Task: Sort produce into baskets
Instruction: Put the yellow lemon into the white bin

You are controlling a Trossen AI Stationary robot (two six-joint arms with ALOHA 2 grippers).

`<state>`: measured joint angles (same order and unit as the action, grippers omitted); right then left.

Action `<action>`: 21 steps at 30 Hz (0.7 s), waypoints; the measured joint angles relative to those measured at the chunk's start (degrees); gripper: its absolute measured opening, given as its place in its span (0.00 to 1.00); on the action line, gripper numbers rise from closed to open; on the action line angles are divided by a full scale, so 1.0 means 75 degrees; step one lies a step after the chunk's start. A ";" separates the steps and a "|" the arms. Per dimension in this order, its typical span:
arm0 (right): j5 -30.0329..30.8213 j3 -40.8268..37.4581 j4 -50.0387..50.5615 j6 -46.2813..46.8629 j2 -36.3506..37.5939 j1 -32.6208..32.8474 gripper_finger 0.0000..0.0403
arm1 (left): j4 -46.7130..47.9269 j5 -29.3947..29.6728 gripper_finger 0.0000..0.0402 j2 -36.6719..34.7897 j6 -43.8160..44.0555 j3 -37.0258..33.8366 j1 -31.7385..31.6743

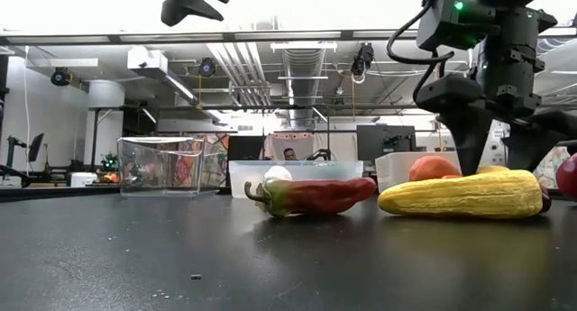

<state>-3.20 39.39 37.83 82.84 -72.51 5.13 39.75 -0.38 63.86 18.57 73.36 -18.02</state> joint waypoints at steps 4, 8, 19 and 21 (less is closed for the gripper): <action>0.0006 -0.0106 0.0000 -0.0034 0.0000 0.0000 0.64 | 0.0000 0.0000 0.41 0.0002 0.0000 0.0000 0.0000; 0.0002 -0.0138 -0.0004 -0.0128 0.0000 0.0000 0.56 | 0.0000 0.0000 0.41 0.0002 0.0000 0.0000 0.0000; -0.0244 0.0201 0.0141 -0.0368 0.0019 -0.0003 0.50 | 0.0037 0.0000 0.41 0.0002 -0.0003 0.0000 0.0000; -0.0256 0.0345 0.0177 -0.0445 0.0047 -0.0028 0.50 | 0.0088 0.0000 0.41 0.0002 -0.0003 0.0000 0.0000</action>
<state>-5.13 41.97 39.15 79.51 -72.16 4.92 40.41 -0.38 63.88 18.55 73.36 -18.02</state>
